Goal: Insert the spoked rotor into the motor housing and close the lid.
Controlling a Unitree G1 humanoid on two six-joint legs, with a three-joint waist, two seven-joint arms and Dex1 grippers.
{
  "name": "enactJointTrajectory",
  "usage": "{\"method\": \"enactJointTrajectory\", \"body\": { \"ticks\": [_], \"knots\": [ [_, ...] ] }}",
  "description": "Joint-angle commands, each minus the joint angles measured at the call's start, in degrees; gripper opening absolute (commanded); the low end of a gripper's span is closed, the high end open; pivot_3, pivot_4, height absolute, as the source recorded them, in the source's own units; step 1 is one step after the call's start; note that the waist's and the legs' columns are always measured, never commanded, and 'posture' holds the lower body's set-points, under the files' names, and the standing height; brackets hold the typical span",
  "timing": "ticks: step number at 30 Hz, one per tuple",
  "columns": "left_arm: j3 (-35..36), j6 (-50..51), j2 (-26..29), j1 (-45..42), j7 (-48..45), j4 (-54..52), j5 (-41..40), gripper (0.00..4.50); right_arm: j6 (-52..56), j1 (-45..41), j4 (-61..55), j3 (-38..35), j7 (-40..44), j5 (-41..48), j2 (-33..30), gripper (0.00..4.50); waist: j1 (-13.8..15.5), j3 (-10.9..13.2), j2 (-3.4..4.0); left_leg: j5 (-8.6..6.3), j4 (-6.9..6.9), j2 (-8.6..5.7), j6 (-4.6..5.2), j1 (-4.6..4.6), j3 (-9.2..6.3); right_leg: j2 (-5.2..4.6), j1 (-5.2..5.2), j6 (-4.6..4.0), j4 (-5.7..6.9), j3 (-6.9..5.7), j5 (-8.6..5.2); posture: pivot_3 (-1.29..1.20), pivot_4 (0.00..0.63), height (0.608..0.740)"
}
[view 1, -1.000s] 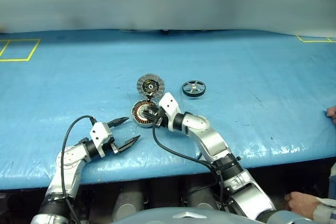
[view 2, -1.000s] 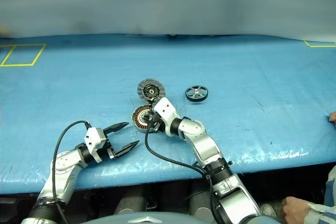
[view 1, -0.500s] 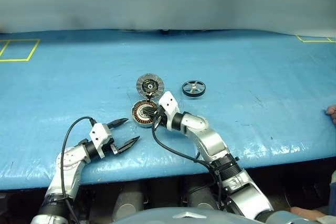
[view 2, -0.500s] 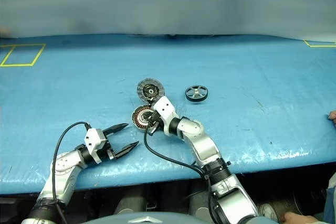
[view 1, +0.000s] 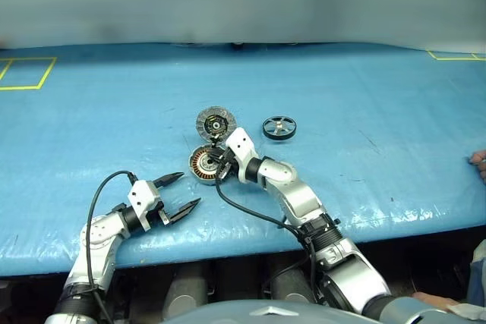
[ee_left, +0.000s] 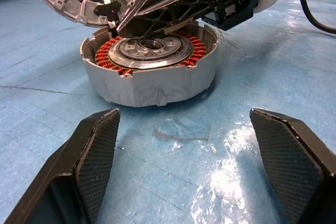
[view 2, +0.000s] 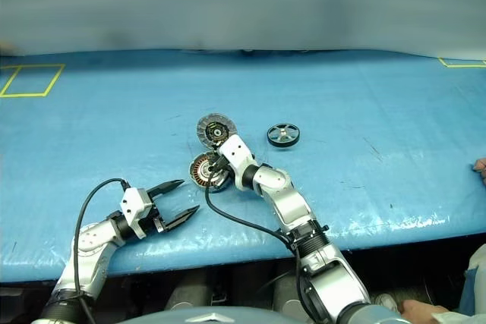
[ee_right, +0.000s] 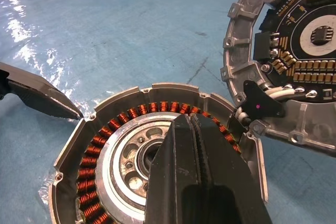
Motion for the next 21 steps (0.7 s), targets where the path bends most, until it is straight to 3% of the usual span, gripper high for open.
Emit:
{"method": "enactJointTrajectory", "body": {
  "ticks": [1,21],
  "knots": [
    [0.9,-0.4,0.1,0.8,0.2,-0.3,-0.2,4.22,0.5,0.6,-2.1,0.9,0.8,-0.5,-0.2,0.04,0.0,0.0,0.00,0.00,0.00,0.00,0.00,0.01,0.00,0.00,0.01,0.01,0.00,0.00,-0.01,0.00,0.150,0.740],
    [0.9,-0.9,0.0,1.3,1.5,0.0,0.0,4.22,1.5,1.7,0.1,8.1,0.5,-8.8,-2.7,0.04,-0.1,-0.3,0.11,-0.01,-0.07,0.06,-0.06,0.19,0.00,-0.01,0.11,0.05,0.02,0.00,-0.11,0.00,0.150,0.740]
  ]
}}
